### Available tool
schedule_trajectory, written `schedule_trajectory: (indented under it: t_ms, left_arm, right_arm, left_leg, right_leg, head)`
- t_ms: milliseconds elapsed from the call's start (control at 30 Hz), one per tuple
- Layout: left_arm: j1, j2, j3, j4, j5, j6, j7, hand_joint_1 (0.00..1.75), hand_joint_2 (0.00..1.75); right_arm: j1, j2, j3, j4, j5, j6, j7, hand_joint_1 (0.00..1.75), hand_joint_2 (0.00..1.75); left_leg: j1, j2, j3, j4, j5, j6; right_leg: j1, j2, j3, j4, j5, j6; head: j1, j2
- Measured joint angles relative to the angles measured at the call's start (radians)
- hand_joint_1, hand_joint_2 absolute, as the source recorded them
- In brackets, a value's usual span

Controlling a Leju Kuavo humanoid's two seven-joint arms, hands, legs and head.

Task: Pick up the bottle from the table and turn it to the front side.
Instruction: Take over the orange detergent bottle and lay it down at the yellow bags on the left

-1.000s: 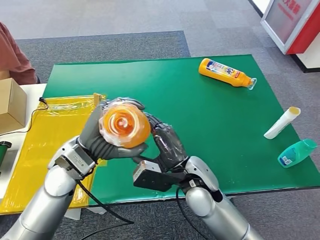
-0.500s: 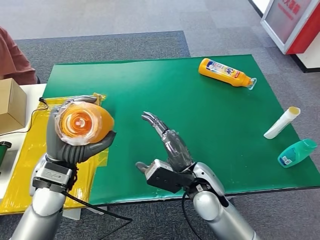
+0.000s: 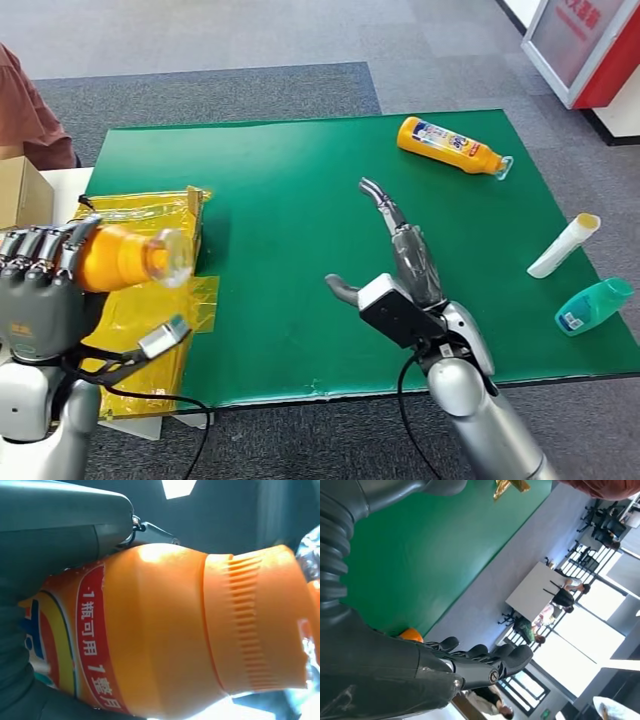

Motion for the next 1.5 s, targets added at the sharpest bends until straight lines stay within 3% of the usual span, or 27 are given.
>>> schedule_trajectory:
  t_ms: [100,167,267,433,633,1033,1167,1500]
  left_arm:
    - [-0.045,0.126,-0.100,0.169,0.000,-0.006,0.362,1.75,1.75]
    - [-0.070,0.170,-0.179,0.276,-0.001,-0.016,0.456,1.75,1.75]
    - [-0.089,0.197,-0.247,0.405,-0.001,-0.036,0.378,1.75,1.75]
    - [-0.117,0.218,-0.276,0.547,-0.001,-0.050,0.304,1.75,1.75]
    - [-0.135,0.222,-0.283,0.623,-0.001,-0.074,0.271,1.75,1.75]
    - [-0.174,0.209,-0.283,0.757,0.015,-0.173,0.105,1.75,1.75]
    - [-0.181,0.202,-0.282,0.788,0.037,-0.169,0.093,0.05,1.75]
    - [-0.203,0.173,-0.282,0.804,0.089,-0.214,0.077,0.00,1.75]
  right_arm:
    - [-0.005,-0.006,-0.014,-0.012,-0.011,0.000,-0.002,0.00,1.75]
    - [-0.008,-0.007,-0.020,-0.021,-0.016,0.001,-0.006,0.00,1.75]
    - [-0.010,-0.008,-0.023,-0.035,-0.025,0.006,-0.013,0.00,1.75]
    - [-0.010,-0.008,-0.021,-0.044,-0.035,0.020,-0.021,0.00,1.75]
    - [-0.011,-0.008,-0.019,-0.050,-0.039,0.026,-0.027,0.00,1.75]
    - [-0.021,-0.007,0.032,-0.064,-0.022,0.044,-0.040,0.00,1.75]
    - [-0.024,-0.007,0.048,-0.073,-0.016,0.045,-0.045,0.00,1.75]
    - [-0.033,-0.006,0.068,-0.076,0.020,0.042,-0.028,0.00,1.75]
  left_leg:
    - [0.001,0.001,0.000,0.000,0.001,-0.001]
    - [0.001,0.001,0.000,-0.001,0.002,-0.001]
    - [0.001,0.001,-0.001,-0.001,0.002,-0.001]
    - [0.000,0.001,-0.001,0.000,0.001,0.000]
    - [0.000,0.001,-0.001,0.000,0.000,-0.001]
    - [0.000,0.001,-0.001,0.000,0.001,-0.001]
    - [0.000,0.001,-0.001,0.000,0.001,-0.001]
    - [0.000,0.001,-0.001,0.000,0.001,-0.001]
  right_leg:
    - [0.001,0.000,-0.001,0.000,0.001,-0.001]
    - [0.001,0.000,0.000,0.001,0.001,-0.001]
    - [0.000,0.001,0.000,0.001,0.001,0.000]
    - [0.000,0.001,0.000,0.000,0.001,0.000]
    - [0.001,0.001,0.000,0.000,0.001,0.000]
    - [0.001,0.001,0.000,0.000,0.001,0.000]
    - [0.001,0.001,0.000,0.000,0.001,0.000]
    - [0.001,0.001,0.000,0.000,0.001,0.000]
  head:
    - [0.000,0.000]
    - [0.000,0.000]
    - [0.000,0.000]
    - [0.000,0.000]
    - [0.000,0.000]
    - [0.000,0.000]
    - [0.000,0.000]
    - [0.000,0.000]
